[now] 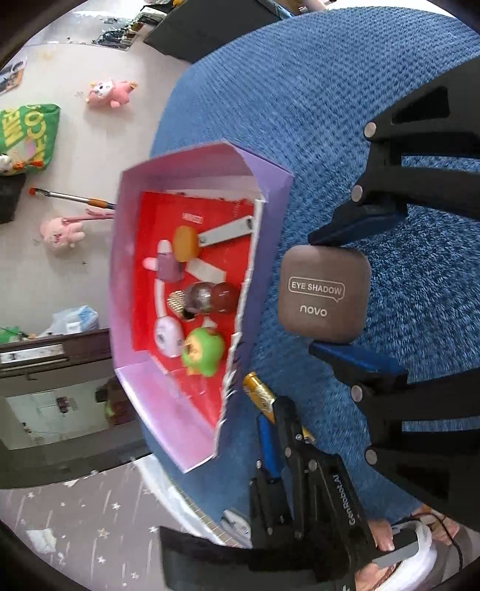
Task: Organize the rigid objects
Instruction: 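Grasp the yellow tube with the left tool while the right tool grasps the brown eye shadow case, then carry the yellow tube and eye shadow case with both tools into the pink box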
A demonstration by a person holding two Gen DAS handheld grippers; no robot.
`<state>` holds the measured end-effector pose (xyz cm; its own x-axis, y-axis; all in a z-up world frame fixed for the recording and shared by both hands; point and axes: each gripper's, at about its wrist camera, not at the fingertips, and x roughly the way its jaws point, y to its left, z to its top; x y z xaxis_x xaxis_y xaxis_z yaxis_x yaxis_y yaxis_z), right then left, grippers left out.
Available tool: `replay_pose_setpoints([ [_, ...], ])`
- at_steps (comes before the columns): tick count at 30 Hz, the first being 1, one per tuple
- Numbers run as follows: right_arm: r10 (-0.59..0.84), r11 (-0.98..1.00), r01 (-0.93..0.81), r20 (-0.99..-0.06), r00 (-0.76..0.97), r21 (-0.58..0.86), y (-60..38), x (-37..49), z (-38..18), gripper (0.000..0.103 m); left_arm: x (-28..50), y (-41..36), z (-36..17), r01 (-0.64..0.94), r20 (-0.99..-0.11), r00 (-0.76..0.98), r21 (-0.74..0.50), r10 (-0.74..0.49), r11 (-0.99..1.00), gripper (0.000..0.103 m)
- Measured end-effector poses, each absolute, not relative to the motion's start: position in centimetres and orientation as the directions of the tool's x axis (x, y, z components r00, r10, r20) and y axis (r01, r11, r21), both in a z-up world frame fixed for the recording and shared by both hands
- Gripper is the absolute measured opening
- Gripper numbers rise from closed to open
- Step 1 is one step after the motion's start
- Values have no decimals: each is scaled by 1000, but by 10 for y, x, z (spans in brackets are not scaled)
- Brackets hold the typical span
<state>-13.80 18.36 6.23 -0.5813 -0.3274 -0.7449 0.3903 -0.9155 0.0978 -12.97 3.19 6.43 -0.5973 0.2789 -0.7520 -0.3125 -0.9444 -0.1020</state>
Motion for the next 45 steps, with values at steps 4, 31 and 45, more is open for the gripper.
replay_pose_setpoints([
  [4,-331,-916,390,-722,-607,92,184,-128,76,55,-122,29,69,-314,-743,-608,-100,281,-944,22],
  [31,-398,-905,385,-685,-611,183,194,-173,123,55,-188,-3,170,-316,-671,-684,-81,286,-945,22],
  [45,-181,-958,285,-832,-524,29,166,-340,108,55,-339,-4,116,-259,-844,-528,58,91,-964,22],
])
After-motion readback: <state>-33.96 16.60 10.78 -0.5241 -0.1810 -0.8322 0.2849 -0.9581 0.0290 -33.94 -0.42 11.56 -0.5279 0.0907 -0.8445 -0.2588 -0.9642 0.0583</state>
